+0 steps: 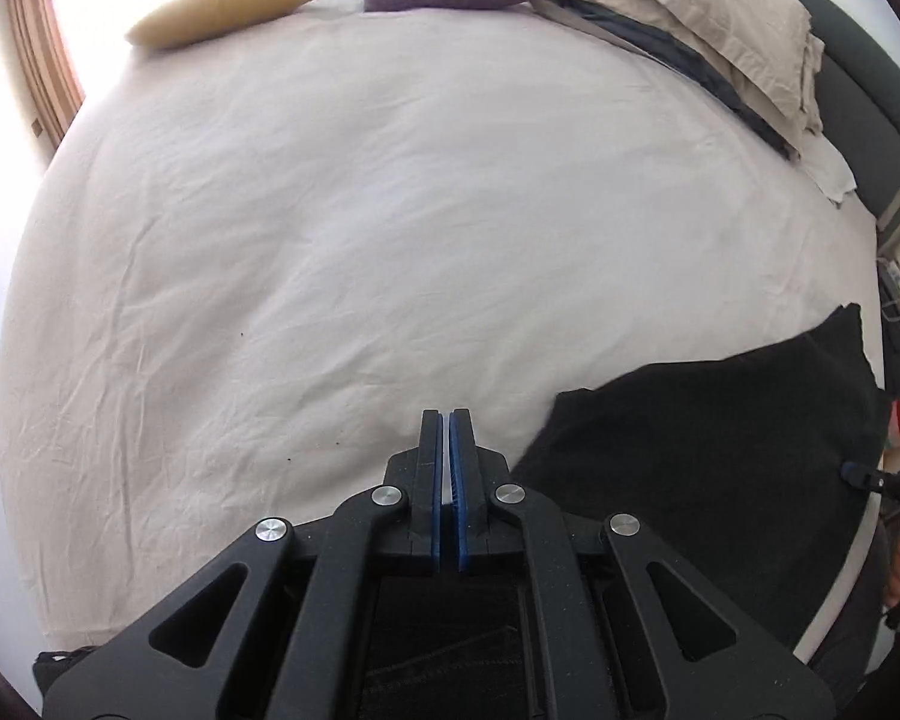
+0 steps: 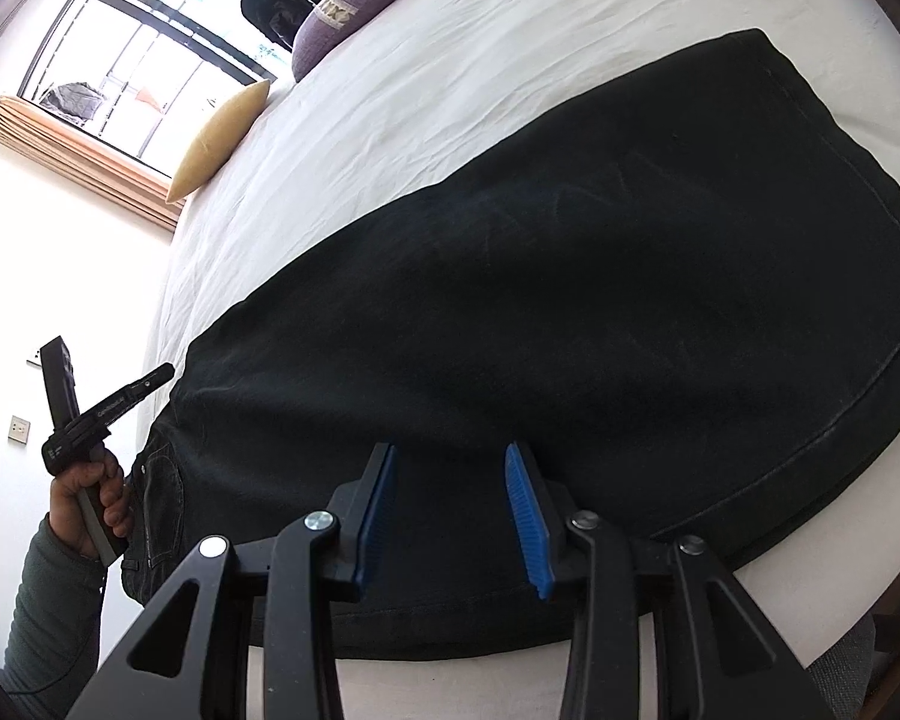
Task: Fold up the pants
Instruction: 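Smooth the folded jeans flat with the open right gripper, then grasp the jeans hem with the right gripper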
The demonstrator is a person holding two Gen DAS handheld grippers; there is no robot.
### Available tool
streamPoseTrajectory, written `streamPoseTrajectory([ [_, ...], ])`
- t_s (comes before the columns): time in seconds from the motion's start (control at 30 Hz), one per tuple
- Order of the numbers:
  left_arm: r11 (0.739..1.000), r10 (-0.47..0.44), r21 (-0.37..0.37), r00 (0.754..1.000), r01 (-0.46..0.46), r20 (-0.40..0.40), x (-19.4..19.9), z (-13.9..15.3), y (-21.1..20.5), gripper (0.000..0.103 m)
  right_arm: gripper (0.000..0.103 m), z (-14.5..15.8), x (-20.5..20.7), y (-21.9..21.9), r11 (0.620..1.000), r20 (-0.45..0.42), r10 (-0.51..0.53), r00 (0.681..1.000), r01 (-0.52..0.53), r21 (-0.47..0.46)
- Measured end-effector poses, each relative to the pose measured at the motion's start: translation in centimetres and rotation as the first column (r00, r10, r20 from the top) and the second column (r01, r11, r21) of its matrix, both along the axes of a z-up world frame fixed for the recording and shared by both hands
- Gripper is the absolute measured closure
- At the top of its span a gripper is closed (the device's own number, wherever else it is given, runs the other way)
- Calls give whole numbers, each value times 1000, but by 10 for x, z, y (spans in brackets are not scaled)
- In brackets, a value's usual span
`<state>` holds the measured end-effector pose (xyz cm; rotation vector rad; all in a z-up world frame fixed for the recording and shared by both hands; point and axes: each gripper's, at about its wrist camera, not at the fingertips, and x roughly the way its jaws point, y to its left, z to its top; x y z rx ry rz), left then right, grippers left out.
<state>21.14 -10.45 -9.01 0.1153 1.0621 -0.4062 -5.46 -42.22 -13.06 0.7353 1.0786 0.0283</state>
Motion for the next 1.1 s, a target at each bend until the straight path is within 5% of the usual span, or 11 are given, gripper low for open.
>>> streamPoseTrajectory([
  [0.1, 980, -192, -66, 981, 190, -22, -26, 8, -41, 98, 62, 1, 3, 1, 999, 34, 17, 999, -18, 26],
  [0.2, 951, -302, 26, 945, 307, -124, -45, -38, -86, 98, 64, -12, 1, -9, 999, 9, -16, 1000, 15, 32],
  [0.3, 977, -210, -61, 971, 204, -118, -38, -50, -77, 98, 103, -23, -16, -34, 993, -24, -103, 994, 104, 47],
  [0.4, 993, -108, -56, 992, 105, -60, -38, -33, -62, 98, 103, -16, -38, -62, 978, -27, -207, 978, 207, 4],
  [0.47, 992, -127, -12, 992, 127, 5, -55, -18, -67, 98, 95, -5, -49, -77, 958, -15, -283, 959, 282, -50],
  [0.6, 970, -238, -51, 971, 238, 11, -102, -12, -86, 98, 47, 11, -43, -79, 969, 94, -245, 965, 240, 54],
  [0.73, 971, -238, -18, 970, 238, -54, -125, -48, -93, 98, 49, -12, -42, -92, 958, 12, -287, 958, 287, 21],
  [0.8, 978, -188, -106, 978, 179, -88, -121, -51, -78, 98, 93, -21, -58, -117, 922, -37, -386, 922, 387, 28],
  [0.83, 980, -168, -125, 981, 155, -102, -120, -50, -73, 98, 94, -15, -67, -125, 903, -46, -429, 902, 427, -45],
  [0.93, 982, -165, -111, 983, 155, -86, -124, -50, -67, 98, 43, 11, -93, -144, 844, 23, -531, 847, 531, -72],
  [1.1, 986, -109, -133, 991, 98, -80, -123, -47, -78, 98, 41, 6, -108, -155, 813, 23, -582, 813, 581, 31],
])
